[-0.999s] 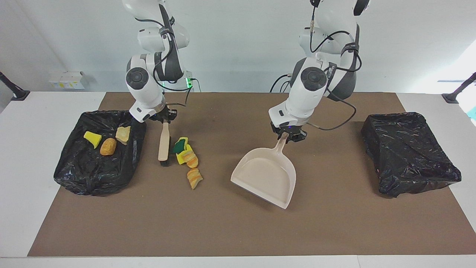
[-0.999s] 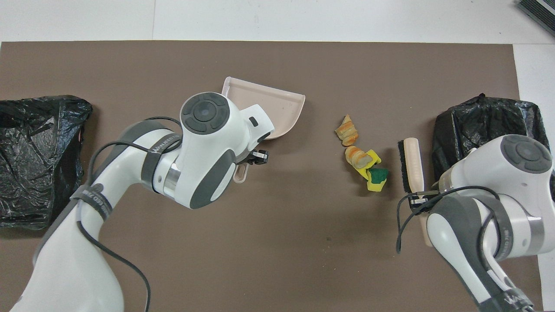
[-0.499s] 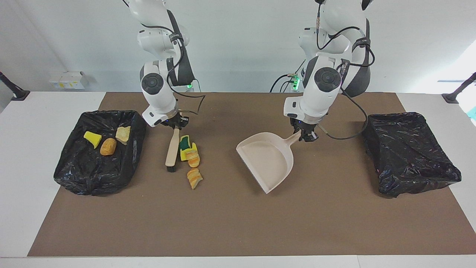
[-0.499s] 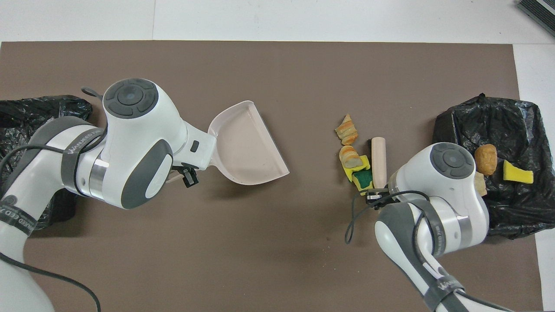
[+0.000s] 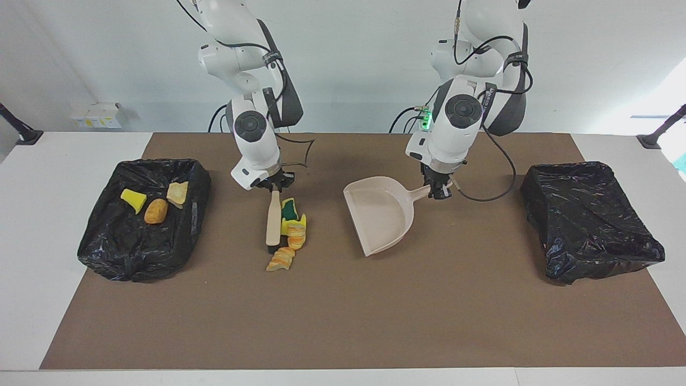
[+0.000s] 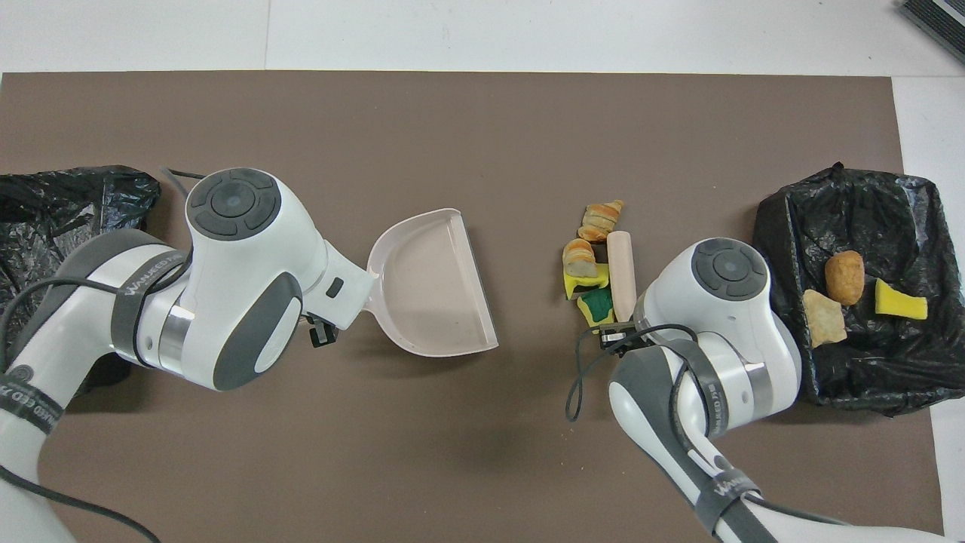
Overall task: Sweep and dump trash in bin
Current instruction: 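Sweep the sponge pieces into the dustpan with the right gripper's brush, then sweep the last piece into the dustpan with the right gripper's brush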
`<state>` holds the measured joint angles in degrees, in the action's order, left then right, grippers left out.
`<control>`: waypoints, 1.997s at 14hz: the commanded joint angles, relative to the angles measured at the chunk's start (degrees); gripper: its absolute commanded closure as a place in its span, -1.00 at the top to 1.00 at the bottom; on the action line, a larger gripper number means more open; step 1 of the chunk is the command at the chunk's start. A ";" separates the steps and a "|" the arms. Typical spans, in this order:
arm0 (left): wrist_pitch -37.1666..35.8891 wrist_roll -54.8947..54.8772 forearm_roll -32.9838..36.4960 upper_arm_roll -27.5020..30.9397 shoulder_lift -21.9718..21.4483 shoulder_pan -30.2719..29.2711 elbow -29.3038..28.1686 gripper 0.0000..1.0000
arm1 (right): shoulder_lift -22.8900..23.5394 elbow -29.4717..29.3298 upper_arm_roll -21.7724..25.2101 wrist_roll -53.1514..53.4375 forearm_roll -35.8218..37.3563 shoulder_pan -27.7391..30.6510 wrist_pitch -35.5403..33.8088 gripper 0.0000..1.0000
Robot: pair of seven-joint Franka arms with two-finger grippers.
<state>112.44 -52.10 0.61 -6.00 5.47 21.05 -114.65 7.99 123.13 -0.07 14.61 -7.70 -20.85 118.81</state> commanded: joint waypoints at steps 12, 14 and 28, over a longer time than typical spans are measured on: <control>4.71 13.16 0.88 0.46 -2.48 3.30 -6.64 -1.00 | 2.56 -1.57 -2.04 -6.35 -14.77 -11.75 5.54 -1.00; 4.89 13.25 0.88 0.46 -2.48 3.30 -6.81 -1.00 | 2.99 -2.89 -2.04 -6.52 -18.92 -12.46 6.00 -1.00; 6.39 13.42 0.88 0.46 -2.92 3.21 -7.87 -1.00 | 3.08 -14.06 -1.08 -5.56 11.18 3.43 -12.56 -1.00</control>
<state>117.29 -39.61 0.83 -6.04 4.83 23.67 -120.14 10.44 109.71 -0.49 9.77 -1.59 -19.62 105.72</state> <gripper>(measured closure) 0.687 0.740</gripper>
